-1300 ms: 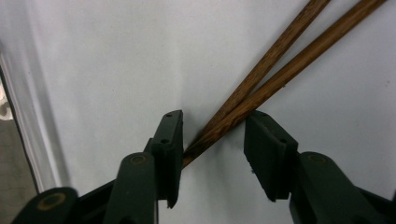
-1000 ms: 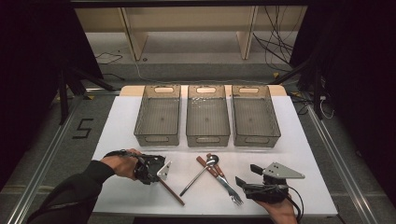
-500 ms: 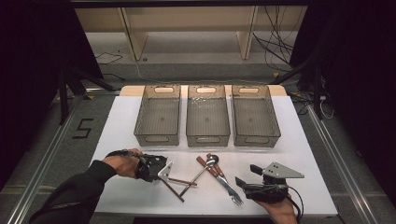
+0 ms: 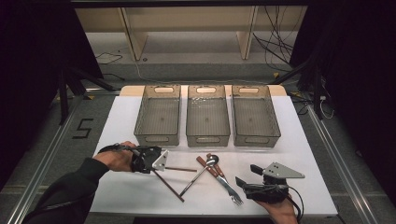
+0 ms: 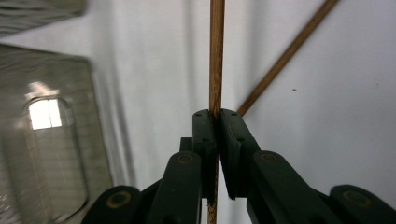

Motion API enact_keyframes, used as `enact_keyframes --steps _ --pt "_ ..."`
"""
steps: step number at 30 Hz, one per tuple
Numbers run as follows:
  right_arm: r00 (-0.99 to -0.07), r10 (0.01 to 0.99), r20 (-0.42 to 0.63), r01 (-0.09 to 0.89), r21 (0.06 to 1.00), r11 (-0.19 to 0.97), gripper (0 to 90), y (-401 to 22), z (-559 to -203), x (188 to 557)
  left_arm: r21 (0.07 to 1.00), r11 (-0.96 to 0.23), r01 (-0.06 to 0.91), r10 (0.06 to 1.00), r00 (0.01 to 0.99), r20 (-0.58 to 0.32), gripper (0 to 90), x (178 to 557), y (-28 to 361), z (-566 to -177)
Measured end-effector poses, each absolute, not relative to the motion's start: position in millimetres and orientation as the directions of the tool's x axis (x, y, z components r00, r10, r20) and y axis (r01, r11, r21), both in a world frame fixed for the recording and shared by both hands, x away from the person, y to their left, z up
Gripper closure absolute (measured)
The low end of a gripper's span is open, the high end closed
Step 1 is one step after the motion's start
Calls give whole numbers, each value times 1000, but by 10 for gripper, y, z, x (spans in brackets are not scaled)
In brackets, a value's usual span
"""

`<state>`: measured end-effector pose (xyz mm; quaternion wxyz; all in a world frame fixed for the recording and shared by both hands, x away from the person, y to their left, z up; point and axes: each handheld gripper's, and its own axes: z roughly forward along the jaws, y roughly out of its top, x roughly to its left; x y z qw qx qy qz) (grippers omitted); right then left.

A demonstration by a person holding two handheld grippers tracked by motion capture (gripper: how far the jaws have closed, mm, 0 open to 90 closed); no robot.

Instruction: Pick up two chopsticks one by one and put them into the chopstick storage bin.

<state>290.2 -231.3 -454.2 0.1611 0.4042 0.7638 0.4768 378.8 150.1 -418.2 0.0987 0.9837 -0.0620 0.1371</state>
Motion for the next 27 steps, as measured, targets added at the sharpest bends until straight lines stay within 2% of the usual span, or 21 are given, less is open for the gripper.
enact_keyframes --steps 4,7,16,22,27 --pt "-621 771 139 463 859 218 262 -2314 -4541 2900 219 -974 -64 10 948 318 846 3882 1580 -4041" --pt "-621 772 137 461 860 218 262 -2315 -4540 2901 261 -965 36 126 932 340 846 3966 1629 -3940" --pt "-621 772 138 460 861 216 262 -2316 -4538 2900 412 -875 255 402 856 324 846 4184 1688 -3654" --pt "-620 771 141 461 861 213 262 -2315 -4535 2897 474 -807 353 528 791 308 846 4365 1697 -3521" --pt "-621 771 142 462 861 213 262 -2320 -4536 2900 500 -778 379 570 760 312 846 4497 1694 -3442"
